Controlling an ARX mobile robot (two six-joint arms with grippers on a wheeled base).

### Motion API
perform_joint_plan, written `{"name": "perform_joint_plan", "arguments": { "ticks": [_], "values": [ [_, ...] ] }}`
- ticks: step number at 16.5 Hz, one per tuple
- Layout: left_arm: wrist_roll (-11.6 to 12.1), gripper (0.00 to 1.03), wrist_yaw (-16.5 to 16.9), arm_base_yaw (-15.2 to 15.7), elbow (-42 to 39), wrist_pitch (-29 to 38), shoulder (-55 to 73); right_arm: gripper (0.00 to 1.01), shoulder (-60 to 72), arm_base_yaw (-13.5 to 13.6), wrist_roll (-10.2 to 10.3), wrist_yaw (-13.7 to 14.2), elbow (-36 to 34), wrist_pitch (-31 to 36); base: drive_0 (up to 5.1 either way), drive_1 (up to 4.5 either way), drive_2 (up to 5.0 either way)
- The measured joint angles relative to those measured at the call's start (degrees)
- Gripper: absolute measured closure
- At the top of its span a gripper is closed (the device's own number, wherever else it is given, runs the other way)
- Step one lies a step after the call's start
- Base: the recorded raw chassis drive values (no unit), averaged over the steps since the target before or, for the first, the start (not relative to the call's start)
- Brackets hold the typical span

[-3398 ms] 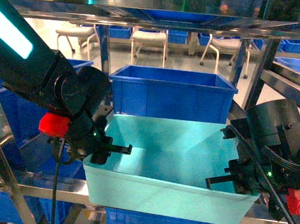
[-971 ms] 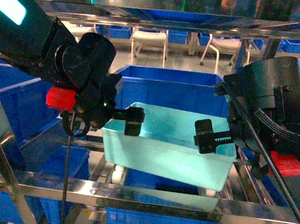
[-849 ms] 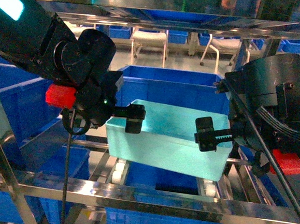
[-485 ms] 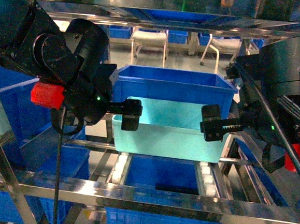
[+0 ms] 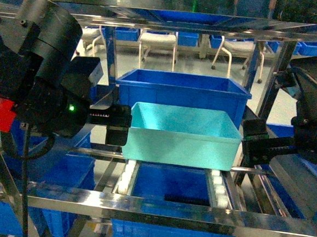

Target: Organize blue bins on left shelf correctly

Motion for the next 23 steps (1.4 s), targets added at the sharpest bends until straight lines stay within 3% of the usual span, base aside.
{"name": "perform_joint_plan", "arguments": {
  "ticks": [6, 12, 18, 23],
  "values": [
    [0.1, 0.05, -1.3, 0.0, -6.1, 1.4, -4.7, 0.03, -4.3, 0.0, 0.0, -1.0, -4.7, -0.6, 0.0, 0.0, 0.0],
    [-0.7, 0.05, -5.6, 0.1, -15.9, 2.8, -16.3, 0.03, -13.4, 0.1, 0.0, -1.8, -10.1, -3.3, 0.0, 0.0, 0.0],
    [-3.0, 0.05, -12.9, -1.6, -24.8, 0.5, -29.5, 0.03, -23.1, -1.6, -0.3, -2.1, -13.4, -9.2, 0.0, 0.0, 0.0],
    [-9.0, 0.05, -23.9, -9.0, -28.5, -5.4, -40.0, 0.03, -37.5, -3.0, 0.8, 0.1, -17.8, -20.2, 0.0, 0.0, 0.0]
  ]
}}
